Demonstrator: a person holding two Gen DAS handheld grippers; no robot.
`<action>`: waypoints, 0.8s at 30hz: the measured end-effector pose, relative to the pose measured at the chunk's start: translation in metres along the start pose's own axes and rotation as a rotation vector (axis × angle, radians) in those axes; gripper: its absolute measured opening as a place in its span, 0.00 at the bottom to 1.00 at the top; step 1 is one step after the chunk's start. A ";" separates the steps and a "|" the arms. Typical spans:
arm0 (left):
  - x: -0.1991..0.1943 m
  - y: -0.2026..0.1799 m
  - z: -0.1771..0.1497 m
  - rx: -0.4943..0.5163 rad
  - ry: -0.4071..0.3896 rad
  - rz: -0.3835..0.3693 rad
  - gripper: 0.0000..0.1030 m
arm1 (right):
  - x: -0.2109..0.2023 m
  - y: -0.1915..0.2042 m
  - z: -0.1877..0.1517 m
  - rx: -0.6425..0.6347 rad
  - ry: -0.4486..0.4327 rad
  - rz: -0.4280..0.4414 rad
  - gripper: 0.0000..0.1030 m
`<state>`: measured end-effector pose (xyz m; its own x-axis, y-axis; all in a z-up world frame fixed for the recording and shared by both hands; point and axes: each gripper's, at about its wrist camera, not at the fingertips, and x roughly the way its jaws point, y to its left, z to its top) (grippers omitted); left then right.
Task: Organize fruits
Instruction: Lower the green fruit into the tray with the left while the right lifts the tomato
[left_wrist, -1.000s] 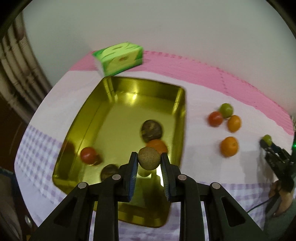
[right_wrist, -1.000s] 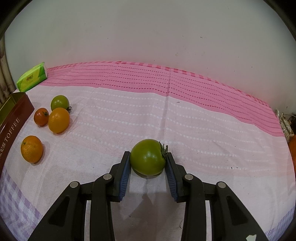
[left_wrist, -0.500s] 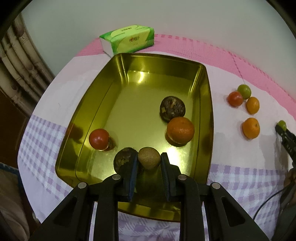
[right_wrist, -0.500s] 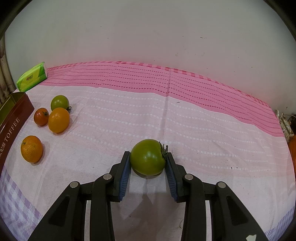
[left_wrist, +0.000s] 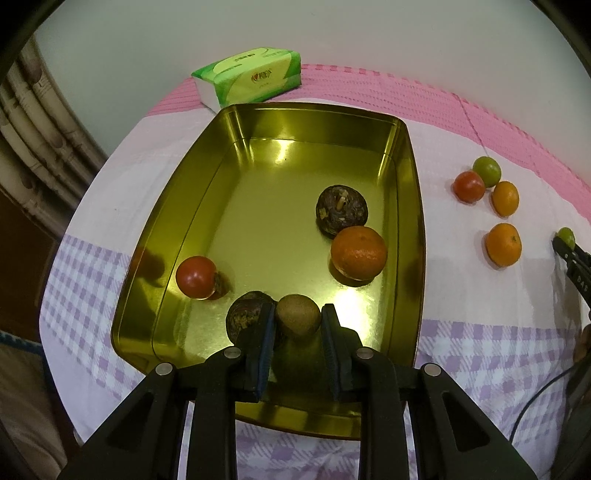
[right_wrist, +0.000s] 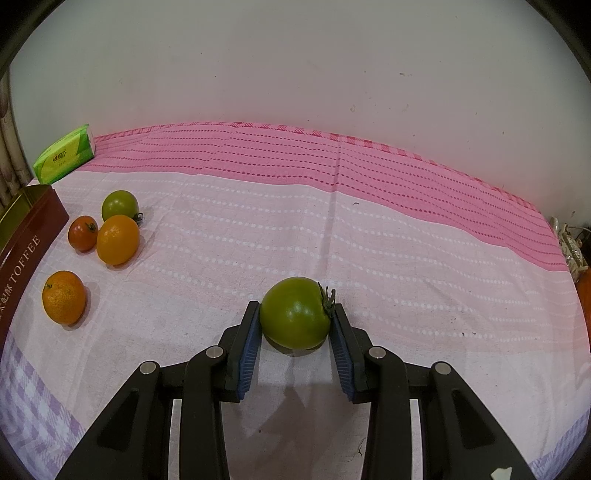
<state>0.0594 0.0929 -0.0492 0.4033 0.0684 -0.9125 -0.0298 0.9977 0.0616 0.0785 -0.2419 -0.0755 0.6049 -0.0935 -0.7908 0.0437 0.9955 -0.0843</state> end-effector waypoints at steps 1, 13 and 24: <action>0.000 0.000 0.000 0.002 0.001 -0.001 0.26 | 0.000 0.000 0.000 0.000 0.000 0.000 0.34; -0.007 0.007 0.000 0.005 -0.003 -0.023 0.35 | 0.000 -0.002 -0.001 0.012 0.001 0.013 0.33; -0.039 0.055 0.004 -0.071 -0.123 -0.016 0.62 | -0.023 0.012 0.019 0.037 -0.035 0.112 0.32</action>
<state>0.0454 0.1455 -0.0082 0.5135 0.0568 -0.8562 -0.0853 0.9962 0.0150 0.0804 -0.2270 -0.0465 0.6350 0.0186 -0.7723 0.0033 0.9996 0.0269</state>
